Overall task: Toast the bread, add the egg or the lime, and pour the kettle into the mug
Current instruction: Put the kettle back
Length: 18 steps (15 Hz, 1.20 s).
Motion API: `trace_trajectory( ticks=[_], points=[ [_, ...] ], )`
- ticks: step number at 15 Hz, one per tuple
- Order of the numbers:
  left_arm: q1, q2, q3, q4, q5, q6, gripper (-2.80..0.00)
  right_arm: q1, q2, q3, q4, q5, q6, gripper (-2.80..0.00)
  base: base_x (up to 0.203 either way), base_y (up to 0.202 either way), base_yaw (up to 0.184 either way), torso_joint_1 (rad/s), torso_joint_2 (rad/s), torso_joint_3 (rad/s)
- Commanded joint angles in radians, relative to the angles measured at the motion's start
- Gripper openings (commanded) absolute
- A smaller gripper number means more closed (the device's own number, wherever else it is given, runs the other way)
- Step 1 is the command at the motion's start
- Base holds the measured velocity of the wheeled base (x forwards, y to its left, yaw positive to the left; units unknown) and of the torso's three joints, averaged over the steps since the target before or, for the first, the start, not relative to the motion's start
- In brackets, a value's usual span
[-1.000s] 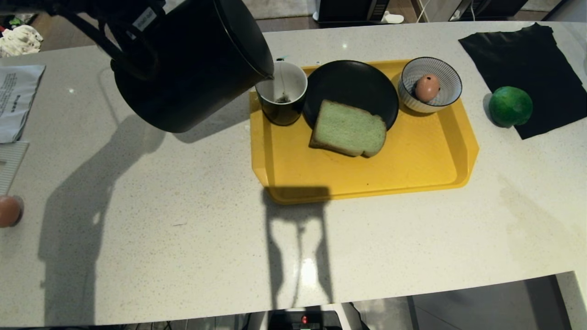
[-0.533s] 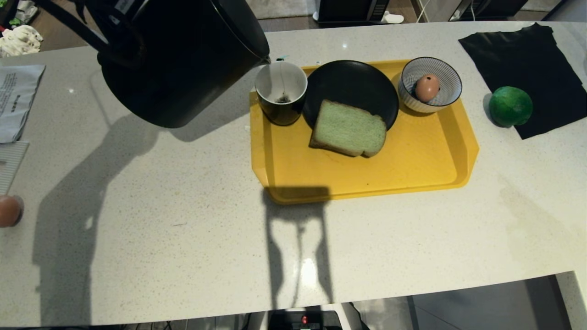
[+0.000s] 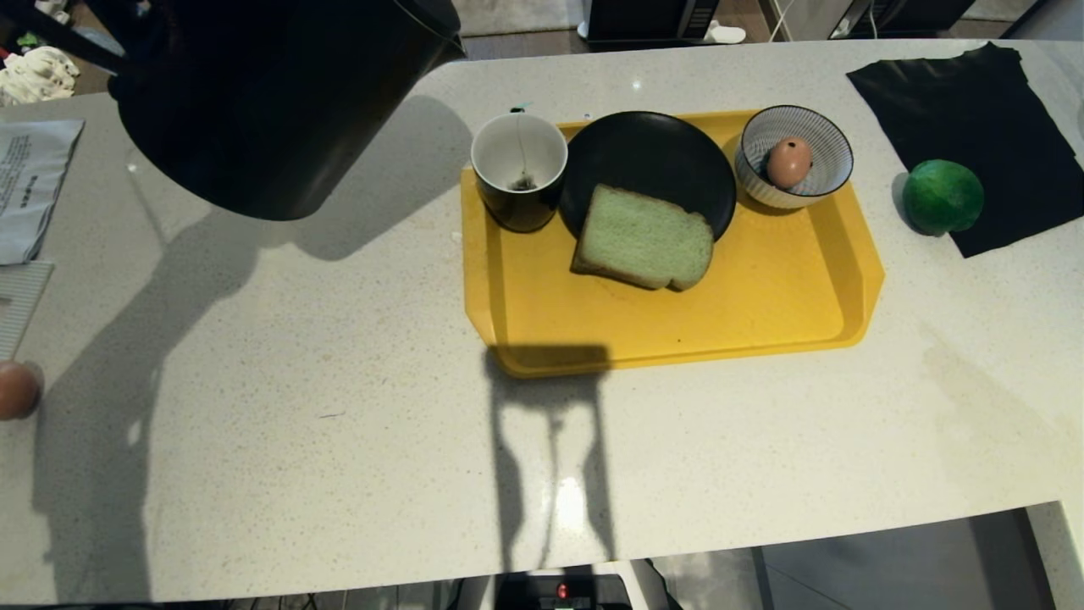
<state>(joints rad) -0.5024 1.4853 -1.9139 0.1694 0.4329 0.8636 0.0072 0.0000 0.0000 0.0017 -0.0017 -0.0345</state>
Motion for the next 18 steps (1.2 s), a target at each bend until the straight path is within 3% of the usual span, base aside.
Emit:
trace_trajectory(
  ticks=[1,4,7,10,14,18],
  points=[
    [0.036,-0.048,0.030,-0.001,-0.032,-0.016,-2.80,0.000,0.002,0.002,0.000,0.000,-0.001,-2.80,0.000,0.000,0.000,0.000,0.00,0.000],
    [0.145,-0.109,0.115,-0.007,-0.156,-0.096,-2.80,0.000,0.002,0.002,0.000,0.000,-0.001,-2.80,0.000,0.000,0.000,0.000,0.00,0.000],
    [0.205,-0.139,0.205,-0.077,-0.192,-0.188,-2.80,0.000,0.002,0.001,0.000,0.000,0.000,-2.80,0.000,0.000,0.000,0.000,0.00,0.000],
    [0.289,-0.143,0.351,-0.333,-0.215,-0.233,-2.80,0.000,0.000,0.001,0.000,0.000,-0.001,-2.80,0.000,0.000,0.000,0.000,0.00,0.000],
    [0.513,-0.109,0.574,-0.714,-0.453,-0.347,-2.80,0.000,0.002,0.001,0.000,0.000,-0.001,-2.80,0.000,0.000,0.000,0.000,0.00,0.000],
    [0.533,-0.006,0.630,-0.952,-0.478,-0.422,-2.80,0.000,0.000,0.001,0.000,0.000,-0.001,-2.80,0.000,0.000,0.000,0.000,0.00,0.000]
  ],
)
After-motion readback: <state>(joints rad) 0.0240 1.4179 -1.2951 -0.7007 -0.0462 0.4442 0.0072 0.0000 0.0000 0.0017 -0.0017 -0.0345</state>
